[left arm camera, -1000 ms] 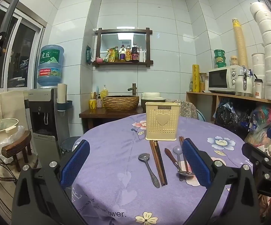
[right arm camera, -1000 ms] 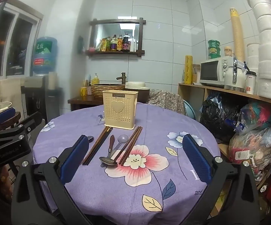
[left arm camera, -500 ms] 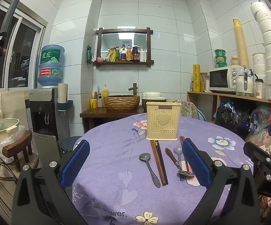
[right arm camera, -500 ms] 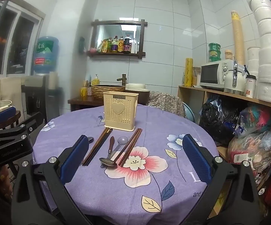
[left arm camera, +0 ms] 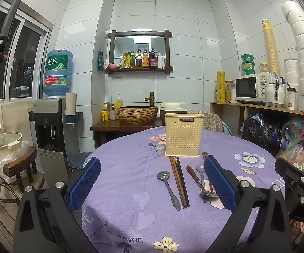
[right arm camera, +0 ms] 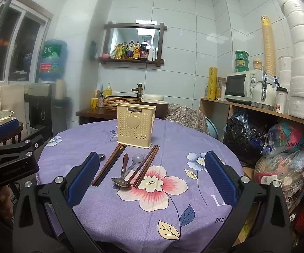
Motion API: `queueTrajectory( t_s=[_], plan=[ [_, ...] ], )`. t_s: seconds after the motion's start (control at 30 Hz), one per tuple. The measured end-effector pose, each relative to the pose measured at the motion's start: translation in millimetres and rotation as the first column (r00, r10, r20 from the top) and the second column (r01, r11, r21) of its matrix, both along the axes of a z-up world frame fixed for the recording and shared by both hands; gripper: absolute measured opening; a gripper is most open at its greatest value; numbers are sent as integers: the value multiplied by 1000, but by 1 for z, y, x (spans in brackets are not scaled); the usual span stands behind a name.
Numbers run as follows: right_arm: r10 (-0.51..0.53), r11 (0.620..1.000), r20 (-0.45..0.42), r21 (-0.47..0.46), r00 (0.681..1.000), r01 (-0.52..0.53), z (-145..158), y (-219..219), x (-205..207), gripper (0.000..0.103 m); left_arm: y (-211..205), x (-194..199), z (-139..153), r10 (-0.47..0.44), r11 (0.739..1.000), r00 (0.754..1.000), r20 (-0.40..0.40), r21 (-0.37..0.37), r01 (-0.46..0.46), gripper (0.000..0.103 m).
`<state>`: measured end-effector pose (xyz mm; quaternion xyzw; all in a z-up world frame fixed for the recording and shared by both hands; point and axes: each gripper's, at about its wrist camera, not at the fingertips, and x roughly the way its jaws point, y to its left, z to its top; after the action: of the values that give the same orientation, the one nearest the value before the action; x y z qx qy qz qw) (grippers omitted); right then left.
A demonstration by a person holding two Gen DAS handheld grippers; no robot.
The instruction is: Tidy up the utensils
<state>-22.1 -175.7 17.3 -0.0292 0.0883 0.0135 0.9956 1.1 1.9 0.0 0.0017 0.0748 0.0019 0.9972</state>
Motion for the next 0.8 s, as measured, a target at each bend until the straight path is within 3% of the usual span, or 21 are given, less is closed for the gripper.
queueTrajectory(
  t_s=[0.8],
  plan=[
    [1, 1000, 4, -11, 1000, -1, 0, 2, -2, 98, 1, -1, -2, 5, 1000, 1000, -4, 3, -5, 98]
  ],
)
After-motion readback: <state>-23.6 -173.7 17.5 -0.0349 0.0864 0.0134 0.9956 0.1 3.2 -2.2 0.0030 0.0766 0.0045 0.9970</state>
